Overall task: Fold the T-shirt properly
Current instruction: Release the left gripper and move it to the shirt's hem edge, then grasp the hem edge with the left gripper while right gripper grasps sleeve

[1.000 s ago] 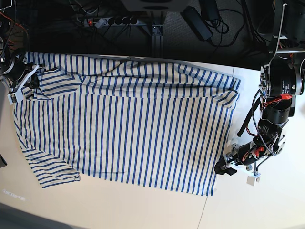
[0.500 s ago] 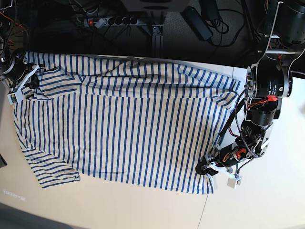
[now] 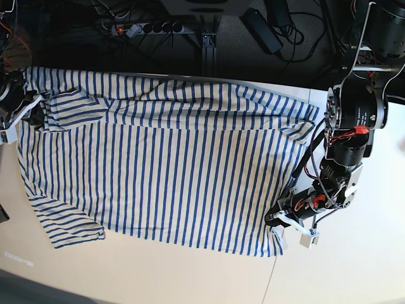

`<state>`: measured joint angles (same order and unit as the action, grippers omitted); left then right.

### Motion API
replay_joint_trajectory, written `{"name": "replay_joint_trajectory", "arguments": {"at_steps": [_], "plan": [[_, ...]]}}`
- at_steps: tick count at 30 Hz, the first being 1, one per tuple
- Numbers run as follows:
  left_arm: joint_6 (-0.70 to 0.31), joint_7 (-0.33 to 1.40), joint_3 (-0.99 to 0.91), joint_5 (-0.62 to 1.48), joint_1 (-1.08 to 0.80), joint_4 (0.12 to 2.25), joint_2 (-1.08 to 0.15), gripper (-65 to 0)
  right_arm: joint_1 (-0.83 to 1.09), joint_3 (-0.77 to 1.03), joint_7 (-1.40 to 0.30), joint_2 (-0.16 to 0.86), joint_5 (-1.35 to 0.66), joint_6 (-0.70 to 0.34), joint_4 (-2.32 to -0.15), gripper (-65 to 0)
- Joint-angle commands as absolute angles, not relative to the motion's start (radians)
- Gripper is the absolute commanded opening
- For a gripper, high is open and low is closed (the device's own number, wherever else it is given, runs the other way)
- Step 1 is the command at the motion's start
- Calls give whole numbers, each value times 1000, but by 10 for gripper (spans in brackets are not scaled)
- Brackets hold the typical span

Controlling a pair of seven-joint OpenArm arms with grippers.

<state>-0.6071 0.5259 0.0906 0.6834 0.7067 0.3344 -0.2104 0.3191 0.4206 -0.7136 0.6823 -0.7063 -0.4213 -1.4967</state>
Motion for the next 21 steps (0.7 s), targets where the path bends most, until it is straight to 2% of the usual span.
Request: {"name": "replay_joint_trajectory", "arguments": {"at_steps": [1,9,17,19,21], "plan": [[-617,530,91,675,734,343,-214,-650,288,456,-701,712,-725,-460,-1519,-650],[-618,546,91,653,734,343,-213,-650,82,508,-679,726,-680,-459,-1452,-650],[-618,581,91,615,733,343,-213,-650,-269,508,-594,725,-597,-459,-1053,-643],[-618,588,91,609,733,343,-213,-650,-357,508,-557,726,-568,-459,-929,-525],[-618,592,91,609,733,343,-213,-650,-433,508,-521,725,-535,-459,-806,-446]]}}
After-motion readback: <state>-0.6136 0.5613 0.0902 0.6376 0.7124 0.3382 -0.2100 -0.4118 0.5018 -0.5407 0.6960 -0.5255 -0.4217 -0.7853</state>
